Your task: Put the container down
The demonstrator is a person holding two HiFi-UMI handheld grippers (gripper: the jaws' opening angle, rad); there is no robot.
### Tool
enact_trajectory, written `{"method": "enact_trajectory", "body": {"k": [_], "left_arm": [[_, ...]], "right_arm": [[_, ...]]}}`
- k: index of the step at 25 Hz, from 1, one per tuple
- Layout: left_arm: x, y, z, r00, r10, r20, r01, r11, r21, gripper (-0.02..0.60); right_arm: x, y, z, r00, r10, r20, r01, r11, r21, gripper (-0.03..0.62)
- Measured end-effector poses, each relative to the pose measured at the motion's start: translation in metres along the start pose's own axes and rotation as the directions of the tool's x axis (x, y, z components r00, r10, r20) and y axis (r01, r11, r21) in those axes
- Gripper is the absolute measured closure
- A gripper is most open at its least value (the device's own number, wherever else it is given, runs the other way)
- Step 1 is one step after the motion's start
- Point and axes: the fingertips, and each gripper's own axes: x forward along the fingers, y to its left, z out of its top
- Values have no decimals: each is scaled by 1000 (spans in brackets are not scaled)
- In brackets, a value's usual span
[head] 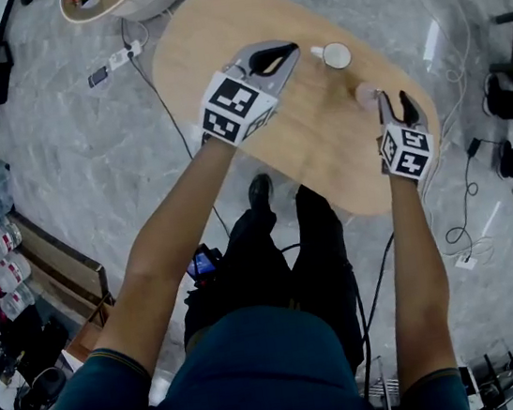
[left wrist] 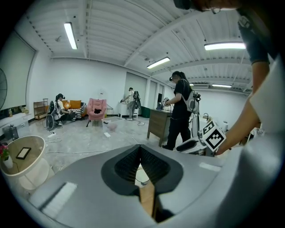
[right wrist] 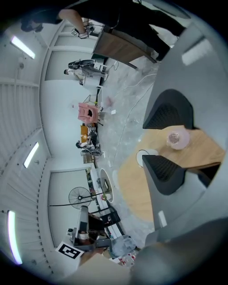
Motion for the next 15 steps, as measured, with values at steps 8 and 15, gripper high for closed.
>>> {"method": "enact_trajectory", "body": {"k": [8,15], "left_arm": [[-73,5,79,997,8,79,-6,1000,-21,584],[-135,-4,143,991,7,135,-5,1000,-13,584]], "right_arm": [[-101,39,102,987,3,162,-5,1000,13,447],[-214,89,192,939,25,342,-21,1000,-15,583]]}}
